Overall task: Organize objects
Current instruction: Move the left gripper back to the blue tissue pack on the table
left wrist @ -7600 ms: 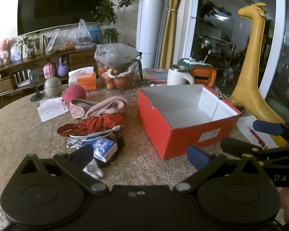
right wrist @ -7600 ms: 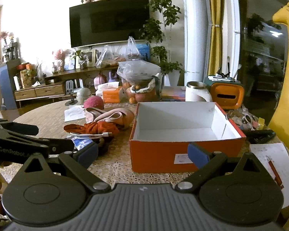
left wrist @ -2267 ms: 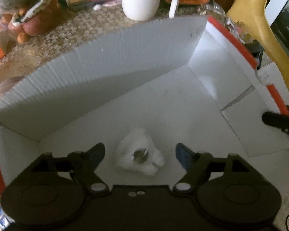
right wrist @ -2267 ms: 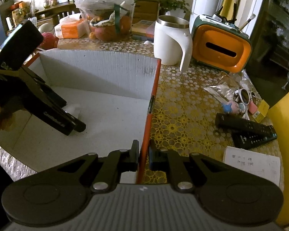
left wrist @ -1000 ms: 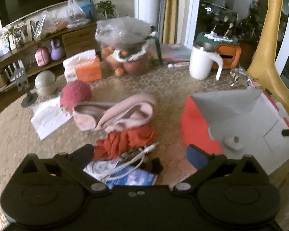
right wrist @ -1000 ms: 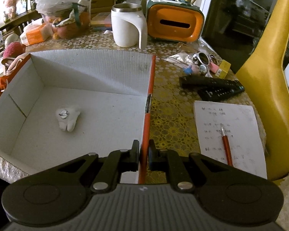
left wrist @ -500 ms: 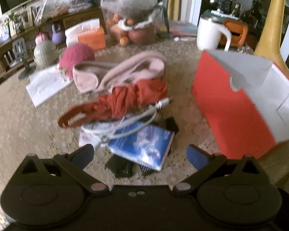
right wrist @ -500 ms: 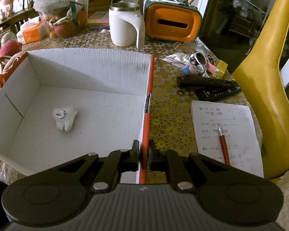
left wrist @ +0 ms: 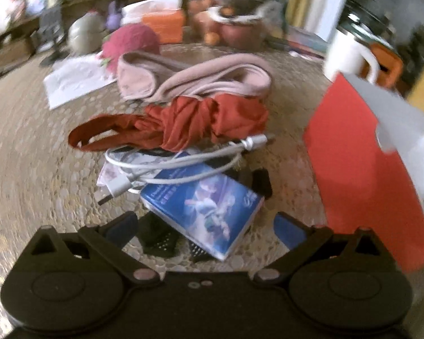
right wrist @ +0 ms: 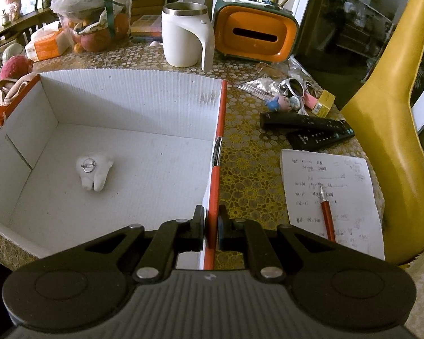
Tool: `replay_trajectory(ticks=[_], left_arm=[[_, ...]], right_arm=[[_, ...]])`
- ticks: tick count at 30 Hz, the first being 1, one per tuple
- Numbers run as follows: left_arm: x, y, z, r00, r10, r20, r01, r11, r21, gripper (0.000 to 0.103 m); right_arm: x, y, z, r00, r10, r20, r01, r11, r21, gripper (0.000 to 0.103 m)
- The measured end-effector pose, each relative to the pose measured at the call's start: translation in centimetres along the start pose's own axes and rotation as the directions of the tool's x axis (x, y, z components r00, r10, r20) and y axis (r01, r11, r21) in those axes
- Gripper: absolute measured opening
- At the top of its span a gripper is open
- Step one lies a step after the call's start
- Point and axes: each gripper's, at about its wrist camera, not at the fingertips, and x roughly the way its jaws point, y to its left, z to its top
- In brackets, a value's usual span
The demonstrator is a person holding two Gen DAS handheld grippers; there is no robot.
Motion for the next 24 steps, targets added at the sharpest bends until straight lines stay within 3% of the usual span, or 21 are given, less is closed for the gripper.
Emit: replay_trajectory(ticks=[7, 13, 24], left_arm=[[0.7, 0.3, 1.8, 0.997, 0.071, -0.026, -0.074, 0.983, -0.166, 0.102], [1.9, -0.1, 2.2, 0.990, 0.116, -0.074, -0.127, 0.979, -0.159, 0.095], [1.2, 0.8, 1.3, 0.995, 0.046, -0.084, -0.060, 0.985, -0.161, 0.074]], right_arm=[[0.1, -0.1, 0.0, 1.000, 0.005, 0.000, -0.005, 1.000, -0.004, 0.008], [0.2, 0.0, 0.0, 1.000, 0.004, 0.002, -0.004, 1.000, -0.010, 0.008], [0.2, 0.0, 0.0, 1.000, 0.000, 0.002, 0.001, 1.000, -0.015, 0.008]])
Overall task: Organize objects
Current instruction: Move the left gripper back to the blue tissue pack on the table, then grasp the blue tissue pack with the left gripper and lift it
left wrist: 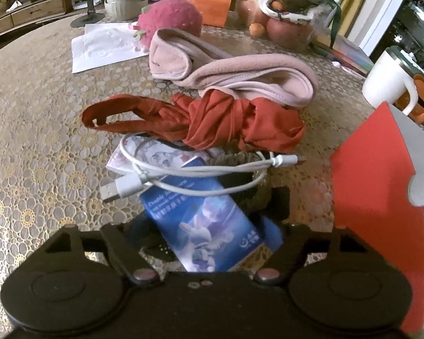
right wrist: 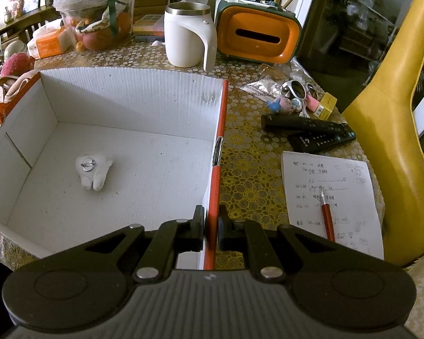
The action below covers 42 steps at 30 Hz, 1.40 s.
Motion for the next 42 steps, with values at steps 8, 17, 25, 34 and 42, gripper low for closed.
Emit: replay_trajectory(ticks=[8, 17, 25, 34, 42], left_arm=[[-1.4, 1.2, -0.9, 0.999, -0.031, -0.025, 0.033, 0.997, 0.065, 0.058], [-3.7, 2.1, -2.4, 0.998, -0.058, -0.030, 0.062, 0.986, 0.154, 0.054], [-5.7, 1.5, -3.4, 0.996, -0.091, -0.009, 0.091, 0.972, 0.219, 0.048], [-9.1, -0.3, -3.5, 0.990, -0.132, 0.042, 0.115, 0.953, 0.282, 0.048], [-12.9, -3.6, -1.8, 0.972, -0.201, 0.124, 0.147, 0.925, 0.349, 0.048]], right_arm=[[0.0, 0.1, 0.0, 1.000, -0.008, 0.002, 0.008, 1.000, -0.004, 0.009], [0.0, 0.2, 0.0, 1.000, -0.016, 0.003, 0.016, 1.000, -0.013, 0.009], [0.0, 0.2, 0.0, 1.000, -0.017, 0.004, 0.017, 1.000, -0.017, 0.009], [-0.1, 0.2, -0.1, 1.000, -0.012, 0.009, 0.012, 1.000, -0.018, 0.009], [-0.3, 0.7, -0.6, 0.999, 0.038, 0.015, -0.038, 0.999, -0.014, 0.009]])
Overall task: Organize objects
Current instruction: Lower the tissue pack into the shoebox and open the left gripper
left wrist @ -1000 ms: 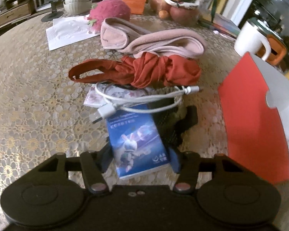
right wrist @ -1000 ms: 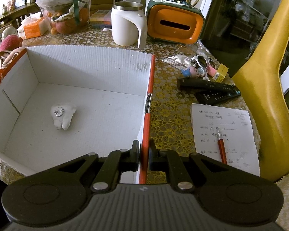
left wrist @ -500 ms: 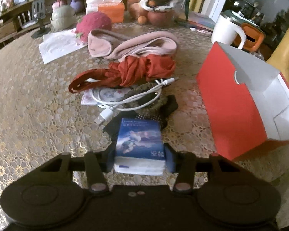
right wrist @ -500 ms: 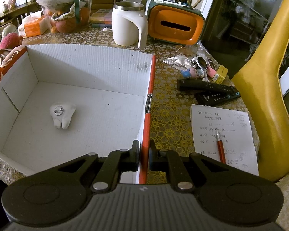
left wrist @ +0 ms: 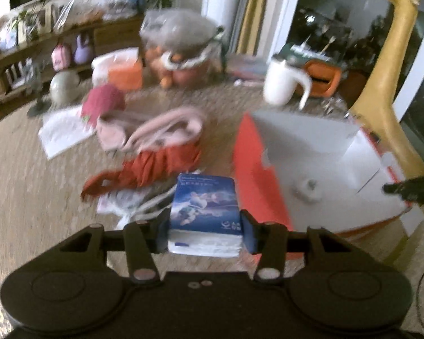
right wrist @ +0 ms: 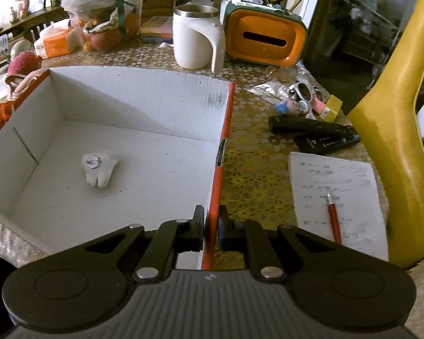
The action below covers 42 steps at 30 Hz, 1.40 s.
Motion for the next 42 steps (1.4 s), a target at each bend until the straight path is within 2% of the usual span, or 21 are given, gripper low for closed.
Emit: replay_trajectory(ticks=[4, 10, 16, 21, 28, 42], left_arm=[[-0.2, -2.3, 1.7, 0.999, -0.032, 0.031, 0.031, 0.999, 0.038, 0.048], [1.6, -6.8, 3.1, 0.997, -0.069, 0.025, 0.066, 0.993, 0.102, 0.048], [4.5, -10.9, 3.1, 0.994, -0.105, -0.033, 0.109, 0.982, 0.156, 0.048], [6.9, -13.8, 3.3, 0.993, -0.108, -0.047, 0.116, 0.967, 0.225, 0.048], [9.8, -16.8, 3.7, 0.989, -0.113, -0.099, 0.135, 0.957, 0.257, 0.048], [15.9, -21.5, 3.9, 0.963, -0.087, -0.255, 0.172, 0.926, 0.335, 0.048]], right_arm=[[0.0, 0.6, -0.1, 1.000, 0.012, 0.003, -0.012, 1.000, -0.007, 0.009], [-0.1, 1.4, 0.0, 1.000, 0.021, 0.003, -0.021, 1.000, -0.018, 0.009], [-0.3, 1.5, 0.0, 1.000, 0.026, -0.002, -0.026, 0.999, -0.025, 0.009], [-0.3, 1.5, 0.0, 1.000, 0.026, -0.002, -0.026, 0.999, -0.025, 0.009], [-0.2, 1.5, -0.1, 1.000, 0.030, -0.003, -0.030, 0.999, -0.029, 0.009], [-0.2, 1.4, -0.2, 0.999, 0.043, 0.000, -0.043, 0.998, -0.055, 0.010]])
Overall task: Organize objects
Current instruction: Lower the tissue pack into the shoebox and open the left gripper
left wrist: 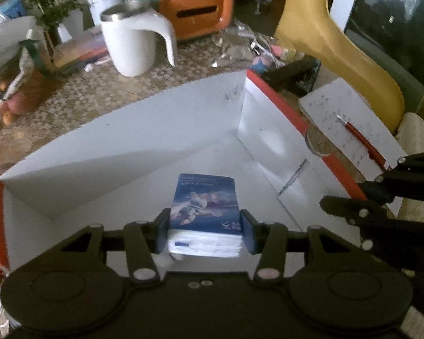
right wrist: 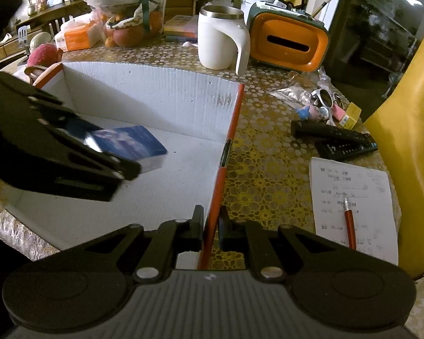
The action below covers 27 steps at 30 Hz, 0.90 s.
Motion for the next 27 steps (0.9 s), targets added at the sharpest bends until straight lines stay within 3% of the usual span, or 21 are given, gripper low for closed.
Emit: replay_trajectory(ticks=[17, 21, 23, 27], left_arm=[[4.0, -0.3, 0.8, 0.987, -0.016, -0.160, 0.020, 1.000, 0.024, 0.050], [3.9, -0.3, 0.8, 0.986, -0.027, -0.167, 0.032, 0.999, 0.027, 0.053], [3.7, -0.3, 0.8, 0.987, -0.036, -0.155, 0.041, 0.999, 0.028, 0.065], [2.9, -0.2, 0.6, 0.991, -0.049, -0.124, 0.053, 0.998, 0.029, 0.067]], right_arm=[[0.1, 0.0, 0.2, 1.000, 0.011, -0.007, -0.011, 1.000, -0.007, 0.010], [0.1, 0.0, 0.2, 1.000, 0.010, -0.008, -0.010, 1.000, -0.010, 0.010], [0.1, 0.0, 0.2, 1.000, 0.009, -0.008, -0.009, 1.000, -0.011, 0.010], [0.1, 0.0, 0.2, 1.000, 0.008, -0.008, -0.008, 1.000, -0.011, 0.010]])
